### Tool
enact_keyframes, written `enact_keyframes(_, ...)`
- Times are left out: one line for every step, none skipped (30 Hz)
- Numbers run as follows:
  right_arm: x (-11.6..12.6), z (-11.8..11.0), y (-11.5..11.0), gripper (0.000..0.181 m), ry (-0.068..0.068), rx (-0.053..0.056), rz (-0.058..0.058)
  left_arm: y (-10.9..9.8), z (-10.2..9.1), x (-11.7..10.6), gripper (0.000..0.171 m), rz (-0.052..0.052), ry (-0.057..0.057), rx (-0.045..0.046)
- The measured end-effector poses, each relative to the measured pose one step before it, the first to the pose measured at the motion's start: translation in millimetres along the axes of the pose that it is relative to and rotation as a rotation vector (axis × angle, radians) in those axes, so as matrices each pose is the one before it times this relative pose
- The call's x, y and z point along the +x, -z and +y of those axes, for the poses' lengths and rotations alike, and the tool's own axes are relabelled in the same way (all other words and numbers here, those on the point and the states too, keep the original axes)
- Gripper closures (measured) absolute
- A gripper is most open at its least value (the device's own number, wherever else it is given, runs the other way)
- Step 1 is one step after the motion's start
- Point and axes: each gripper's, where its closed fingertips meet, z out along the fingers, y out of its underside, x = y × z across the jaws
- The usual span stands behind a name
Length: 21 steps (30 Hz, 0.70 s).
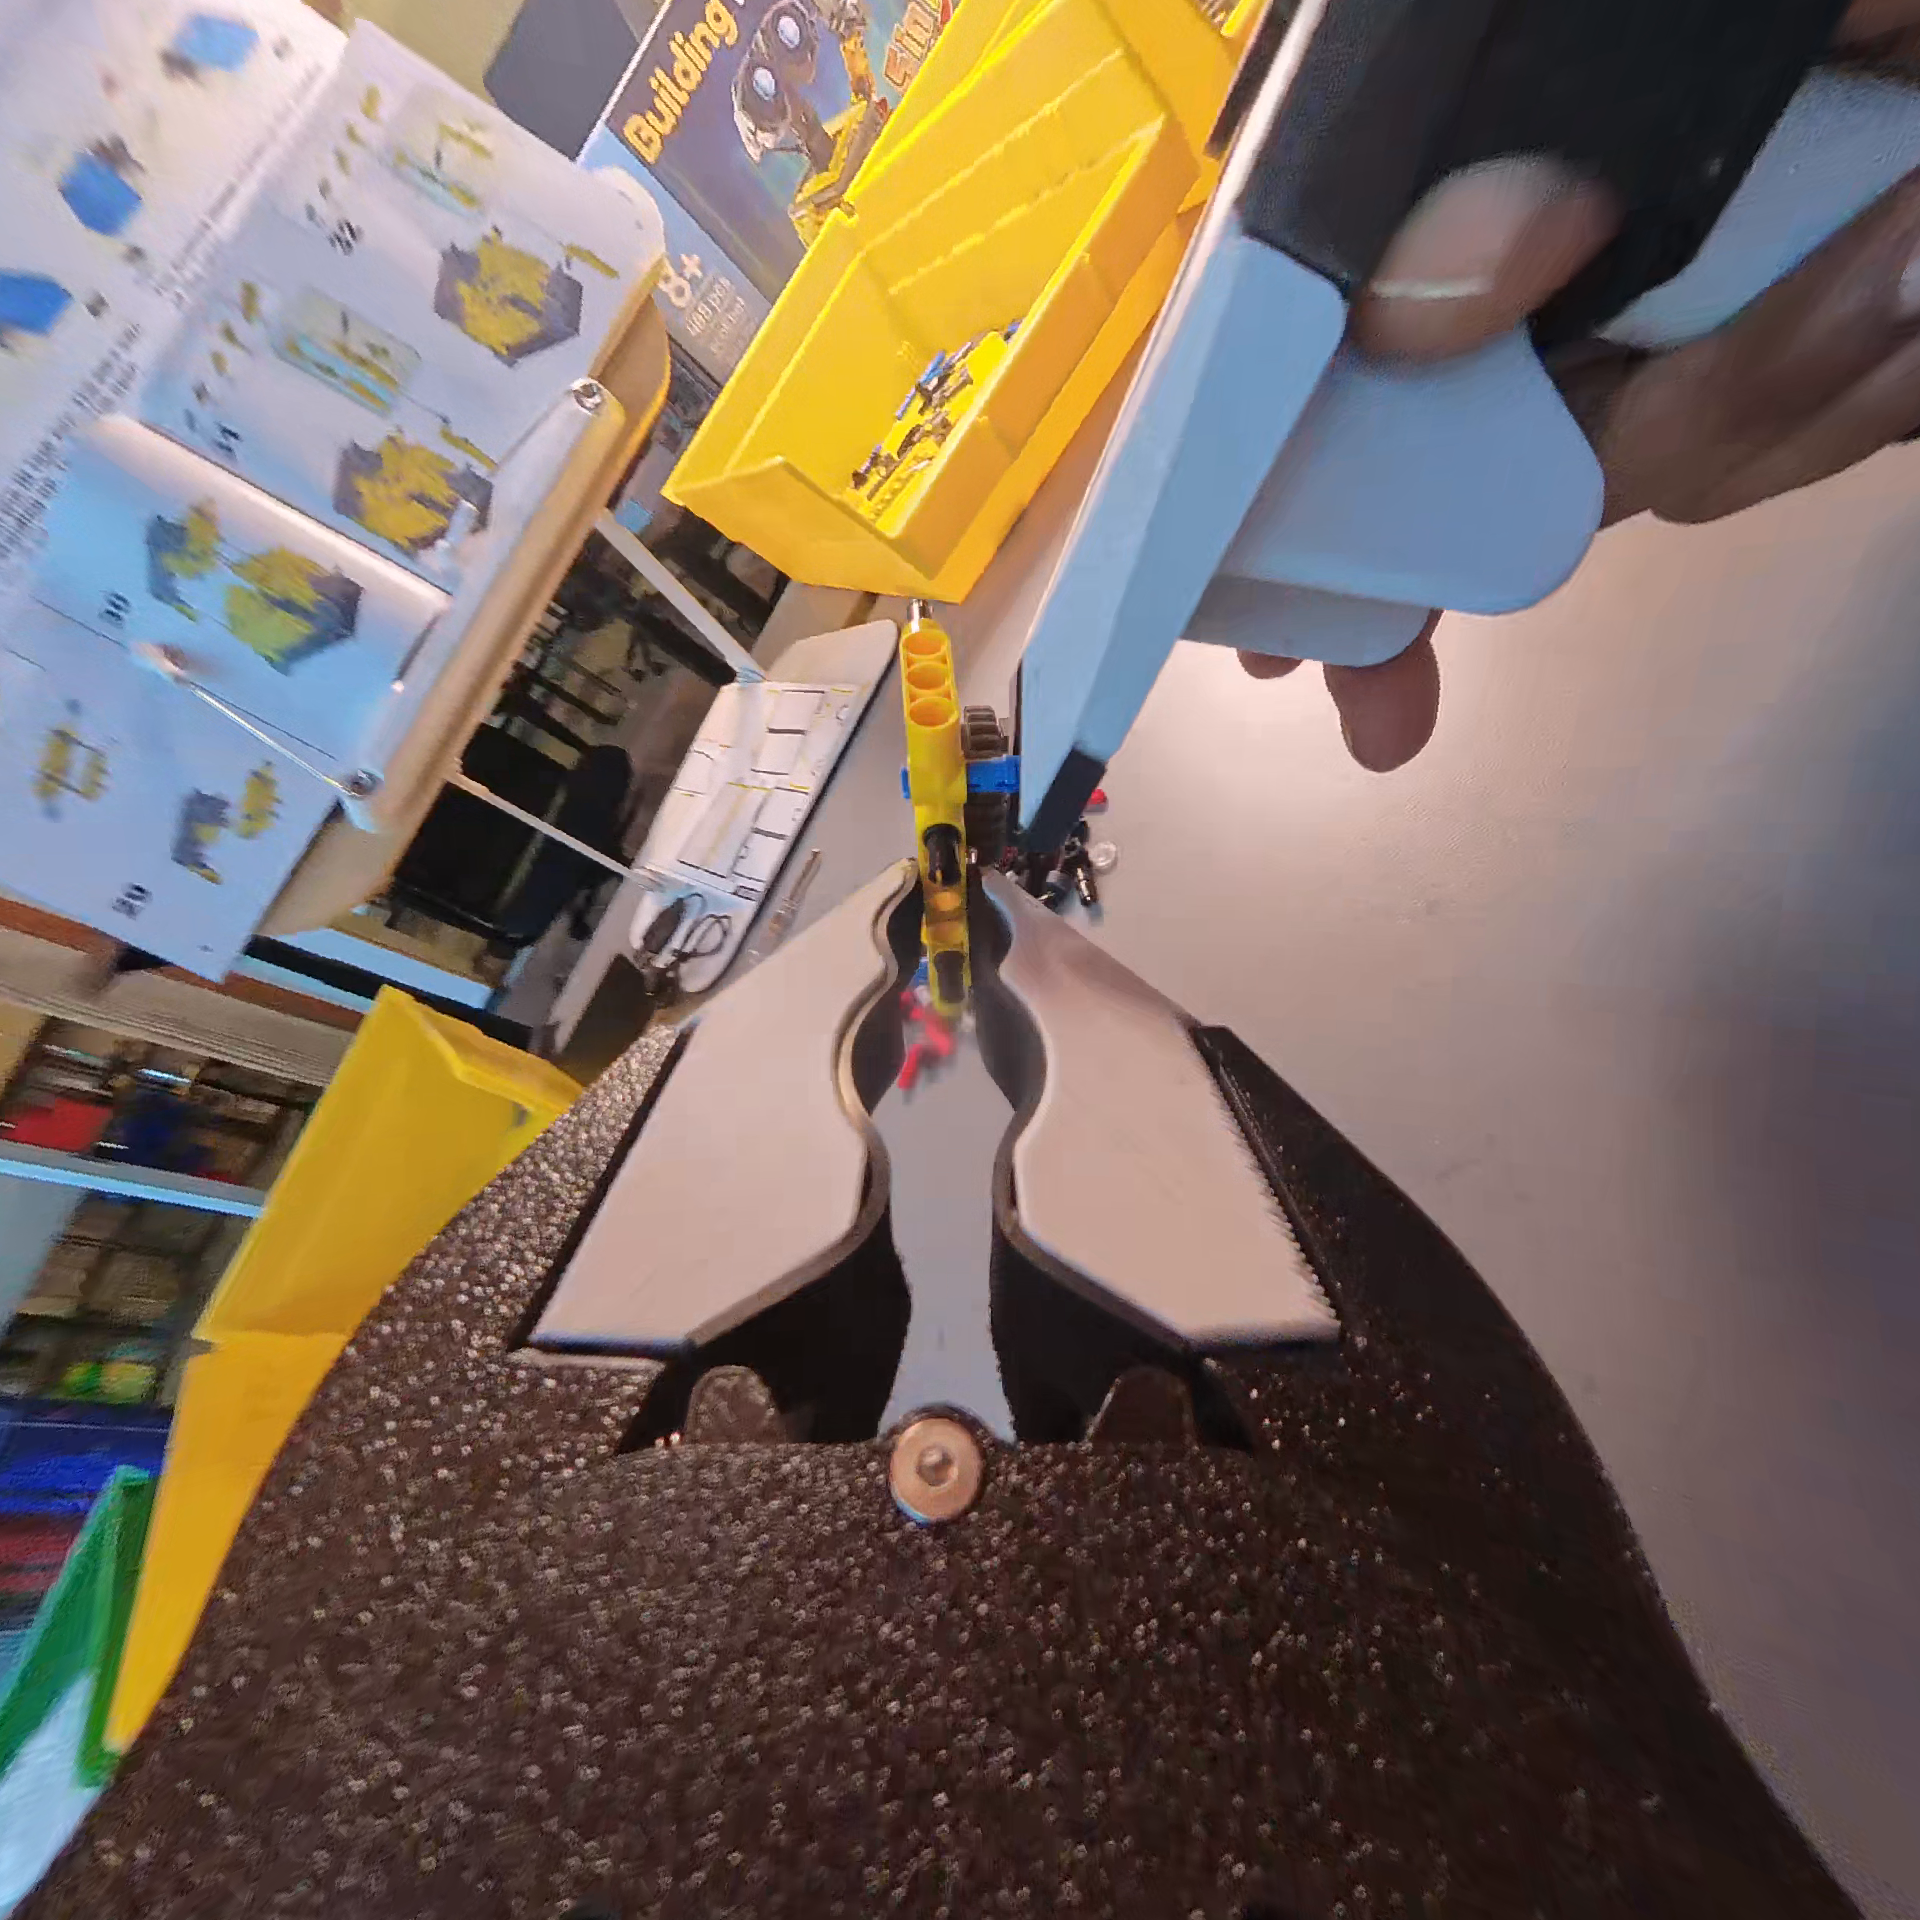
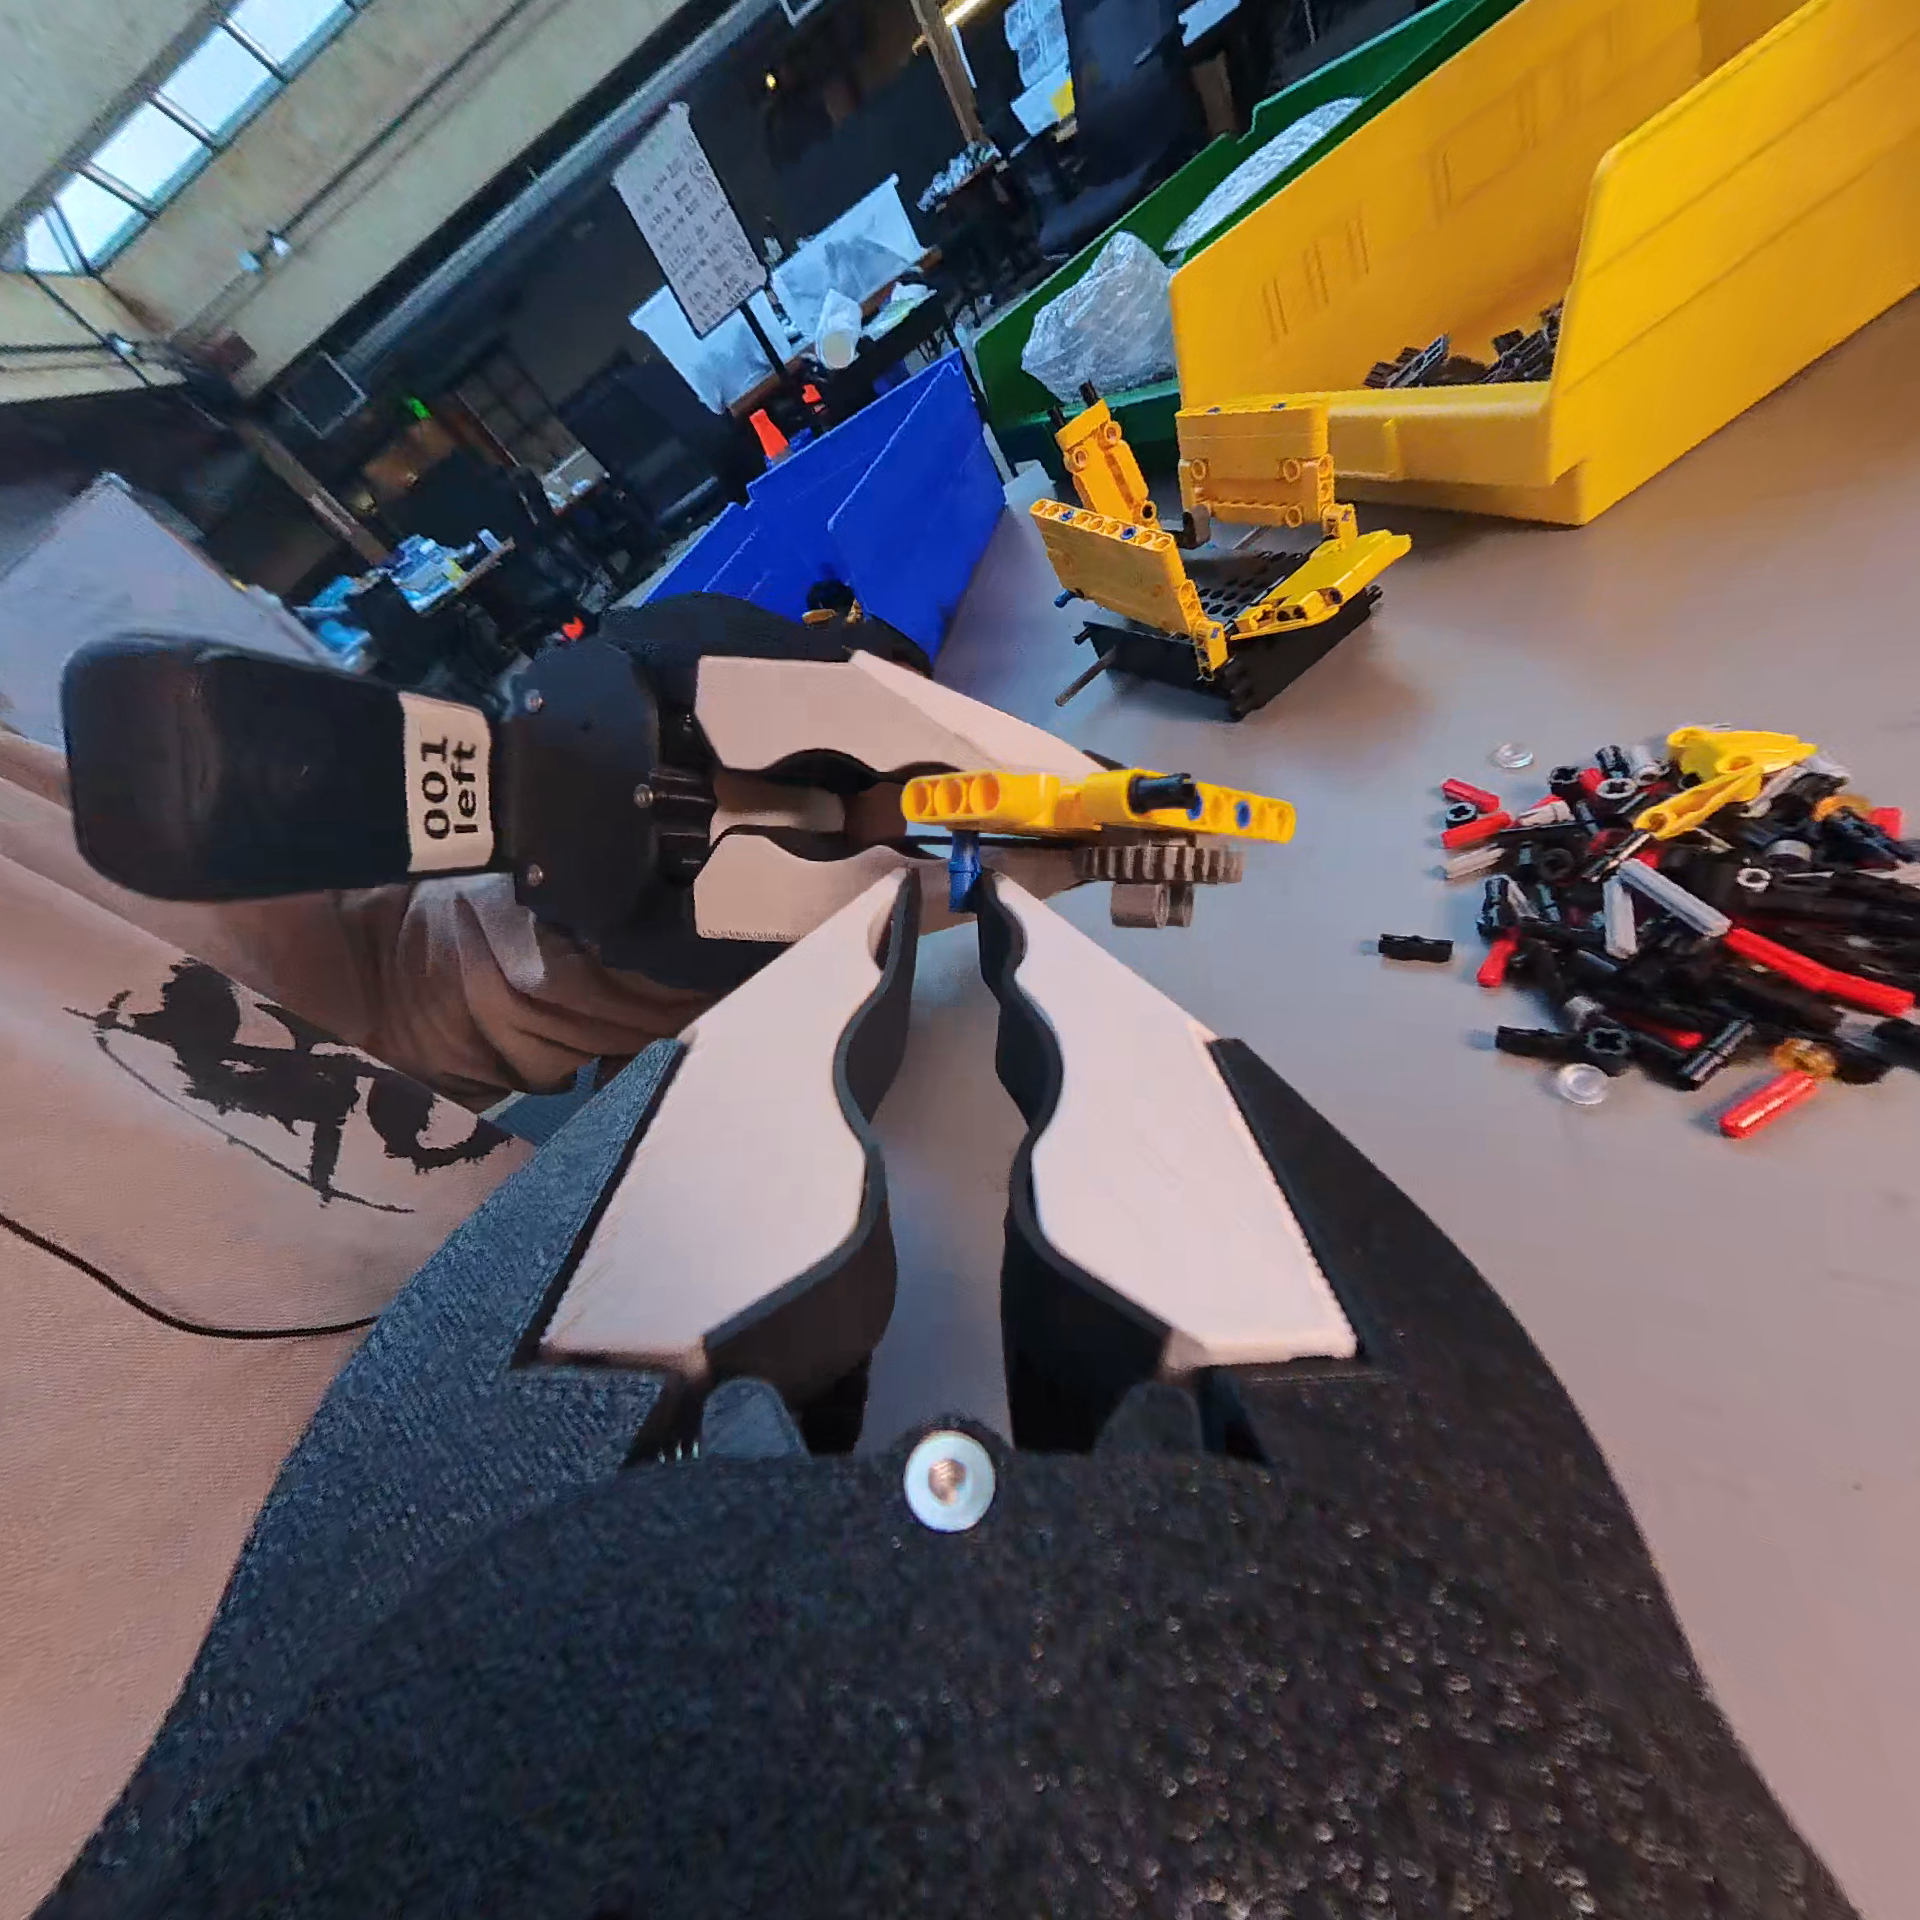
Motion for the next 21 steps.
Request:
enact_keyframes(0.17,-0.25,0.51,0.173,-0.0003,0.0032,0.0006,0.89,-1.35,-0.51,0.165,-0.0172,-0.04,0.00332)
enact_keyframes(0.75,-2.09,1.0,0.173,-0.0086,0.0153,0.0028,0.95,-2.26,2.21,0.165,-0.0043,-0.0523,0.00978)
enact_keyframes(-0.21,-2.27,1.33,0.173,-0.0135,0.0131,-0.0074,0.65,-1.14,-1.76,0.165,-0.0334,-0.0476,-0.00128)
enact_keyframes(-0.91,-0.03,0.78,0.174,-0.0097,-0.0015,-0.0126,0.31,-0.92,-0.69,0.164,-0.0189,-0.0436,-0.00057)
enact_keyframes(-1.18,0.94,0.58,0.177,0.0026,-0.0054,-0.008,0.07,-0.4,0.33,0.164,-0.0046,-0.0223,0.00075)
enact_keyframes(-0.99,1.13,0.53,0.177,0.0113,-0.0057,-0.0037,0.55,-1.55,0.88,0.164,0.0043,-0.0058,0.00953)
enact_keyframes(-1.5,1.28,0.22,0.177,0.0071,-0.0096,-0.0087,0.85,-2.02,1.33,0.164,0.0073,-0.0092,0.01449)
enact_keyframes(-1.46,0.63,0.11,0.177,0.003,-0.0045,-0.0101,0.6,-1.23,0.63,0.163,0.0013,-0.0161,0.01133)
enact_keyframes(-0.33,0.58,-0.12,0.177,-0.004,-0.0021,-0.0061,0.22,-0.12,0.17,0.16,-0.0015,-0.011,0.00602)
enact_keyframes(-0.77,1.27,-0.33,0.177,-0.0059,-0.0055,-0.0119,0.6,-0.78,0.34,0.157,0.0025,-0.0058,0.0104)
enact_keyframes(-1.42,1.2,-0.32,0.177,-0.0091,-0.0048,-0.0159,0.93,-0.79,0.33,0.161,0.0079,-0.0017,0.00775)
enact_keyframes(-1.68,-0.2,-0.04,0.177,-0.0077,0.0047,-0.0142,0.79,-1.01,1.28,0.164,0.0225,0.0152,0.00756)
enact_keyframes(-1.25,0.87,-0.13,0.177,-0.0002,-0.0043,-0.0091,0.98,-0.36,0.29,0.165,0.0342,0.0476,0.00394)
enact_keyframes(-1.43,0.7,-0.43,0.178,0.0022,0.0029,-0.0093,1.4,-0.26,1.05,0.166,0.0637,0.0757,0.00408)
enact_keyframes(-1.8,-0.84,-0.96,0.177,-0.0281,0.0209,-0.0169,1.35,0.03,0.26,0.165,0.0532,0.0564,0.00563)
enact_keyframes(-0.71,-0.87,-1.34,0.177,-0.0497,0.0251,-0.0227,0.26,1.34,-0.14,0.166,0.0155,0.0096,-0.00496)
enact_keyframes(1.55,1.35,-0.98,0.177,-0.0403,0.0124,-0.0168,-0.59,2.98,1.1,0.166,0.0086,0.0034,-0.01356)
enact_keyframes(1.04,1.45,-0.87,0.177,-0.0453,0.0135,-0.0208,-0.23,1.62,1.75,0.165,0.0232,0.0444,0.00399)
enact_keyframes(-1.02,0.81,-0.79,0.177,-0.049,0.0137,-0.0272,0.48,0.48,1.14,0.165,0.0249,0.0546,0.01145)
enact_keyframes(-0.86,0.1,-0.92,0.177,-0.0303,0.0118,-0.0175,0.12,0.96,-0.46,0.165,0.0063,0.0245,-0.00082)
enact_keyframes(0.71,-0.71,-0.71,0.177,-0.0177,0.0137,-0.0034,-0.35,0.71,-1.16,0.165,0.0007,0.0127,-0.00165)
